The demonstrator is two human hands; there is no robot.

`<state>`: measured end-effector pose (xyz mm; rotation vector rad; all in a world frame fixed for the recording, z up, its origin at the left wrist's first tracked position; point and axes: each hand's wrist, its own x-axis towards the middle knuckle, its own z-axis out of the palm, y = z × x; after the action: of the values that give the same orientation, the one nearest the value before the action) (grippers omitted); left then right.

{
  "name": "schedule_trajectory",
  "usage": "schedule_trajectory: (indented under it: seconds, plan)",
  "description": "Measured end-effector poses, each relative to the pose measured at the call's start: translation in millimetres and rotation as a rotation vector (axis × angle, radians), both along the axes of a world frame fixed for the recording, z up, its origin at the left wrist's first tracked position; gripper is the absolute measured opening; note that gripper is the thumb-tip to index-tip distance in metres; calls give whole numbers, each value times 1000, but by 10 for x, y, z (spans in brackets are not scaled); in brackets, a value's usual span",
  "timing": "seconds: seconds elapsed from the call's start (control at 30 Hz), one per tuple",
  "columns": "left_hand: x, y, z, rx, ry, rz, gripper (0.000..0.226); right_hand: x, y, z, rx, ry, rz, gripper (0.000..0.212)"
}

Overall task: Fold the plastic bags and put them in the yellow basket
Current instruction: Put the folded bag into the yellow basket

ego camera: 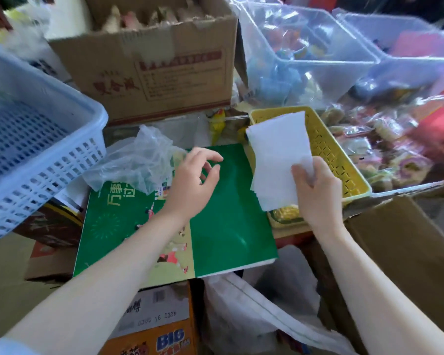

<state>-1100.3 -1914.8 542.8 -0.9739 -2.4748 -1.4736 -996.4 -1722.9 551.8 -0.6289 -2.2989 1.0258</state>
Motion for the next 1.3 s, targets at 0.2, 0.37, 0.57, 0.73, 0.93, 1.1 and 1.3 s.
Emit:
schedule_trajectory:
  seconds: [0.2, 0.37, 0.57, 0.73, 0.93, 1.1, 1.3]
  plan:
    - [146, 161, -218, -230, -267, -134, 17, -265, 806, -166, -267, -449, -146, 21]
    - [200, 307, -407, -293, -307, -113, 14, -585, 977, -390, -239, -752, -35, 24]
    - [195, 196, -578, -363, -335, -53, 15, -632, 842, -429, 117, -900, -42, 33]
    - [-70, -62, -576, -451, -281, 25, 17, -741, 283, -6, -7, -230, 149, 26]
    - [-532, -612, -641, -659, -130, 276, 41, -1017, -706, -98, -75, -232, 418, 21]
    - [-990, -961, -799, -934, 39, 375, 64, -1166, -1067, -474, -12, -429, 515, 21]
    - [-1240, -1134, -1299, -1114, -154, 247, 64, -1066, -1125, -749, -6, -558, 486, 22]
